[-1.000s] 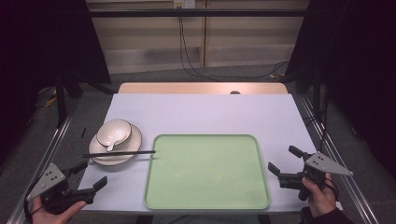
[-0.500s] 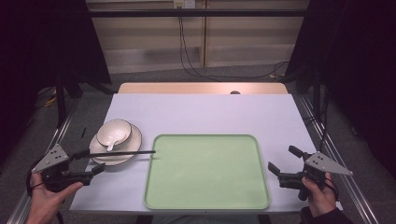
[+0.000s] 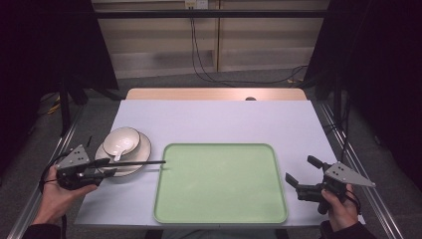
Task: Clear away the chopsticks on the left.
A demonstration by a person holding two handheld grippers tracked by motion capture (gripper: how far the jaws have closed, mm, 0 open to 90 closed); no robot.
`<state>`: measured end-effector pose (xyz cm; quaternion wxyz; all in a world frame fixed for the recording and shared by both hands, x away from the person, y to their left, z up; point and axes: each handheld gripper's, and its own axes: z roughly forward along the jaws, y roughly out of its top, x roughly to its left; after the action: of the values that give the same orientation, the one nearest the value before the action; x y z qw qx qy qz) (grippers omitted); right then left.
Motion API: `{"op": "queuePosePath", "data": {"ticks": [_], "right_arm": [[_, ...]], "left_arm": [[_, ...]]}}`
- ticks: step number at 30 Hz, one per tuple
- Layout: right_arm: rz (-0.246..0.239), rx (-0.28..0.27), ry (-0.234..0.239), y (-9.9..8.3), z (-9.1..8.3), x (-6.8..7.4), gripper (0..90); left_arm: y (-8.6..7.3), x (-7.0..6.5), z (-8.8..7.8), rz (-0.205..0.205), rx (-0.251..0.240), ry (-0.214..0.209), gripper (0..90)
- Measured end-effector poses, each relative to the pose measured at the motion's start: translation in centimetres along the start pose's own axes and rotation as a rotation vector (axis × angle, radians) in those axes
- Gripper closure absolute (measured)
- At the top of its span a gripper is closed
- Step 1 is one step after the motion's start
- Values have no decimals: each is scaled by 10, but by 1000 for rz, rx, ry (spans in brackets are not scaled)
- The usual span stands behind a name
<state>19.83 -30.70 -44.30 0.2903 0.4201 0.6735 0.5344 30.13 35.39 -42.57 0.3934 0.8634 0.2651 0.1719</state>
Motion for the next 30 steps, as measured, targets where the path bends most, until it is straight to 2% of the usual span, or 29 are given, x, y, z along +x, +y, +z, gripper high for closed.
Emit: {"op": "queuePosePath", "data": {"ticks": [3,6,7,9,15,17,24,26,30], "right_arm": [[2,2,2,0,0,0,5],[-3,0,-5,0,0,0,5],[-2,-2,-5,0,0,0,4],[-6,-3,-6,0,0,0,5],[-6,1,3,0,0,1,5],[-2,5,5,0,0,1,5],[-2,6,5,-1,0,1,5],[-2,7,5,-1,0,1,4],[1,8,7,-1,1,0,4]], "left_arm": [[0,4,2,16,10,-8,659],[-1,9,5,44,20,-7,688],[-1,11,7,60,28,-21,689],[-2,12,12,71,39,-21,701],[-2,14,18,80,39,-27,714],[-1,14,20,94,61,-33,721],[-1,14,25,102,72,-47,735],[0,14,27,122,84,-54,735],[1,13,29,127,95,-68,738]]}}
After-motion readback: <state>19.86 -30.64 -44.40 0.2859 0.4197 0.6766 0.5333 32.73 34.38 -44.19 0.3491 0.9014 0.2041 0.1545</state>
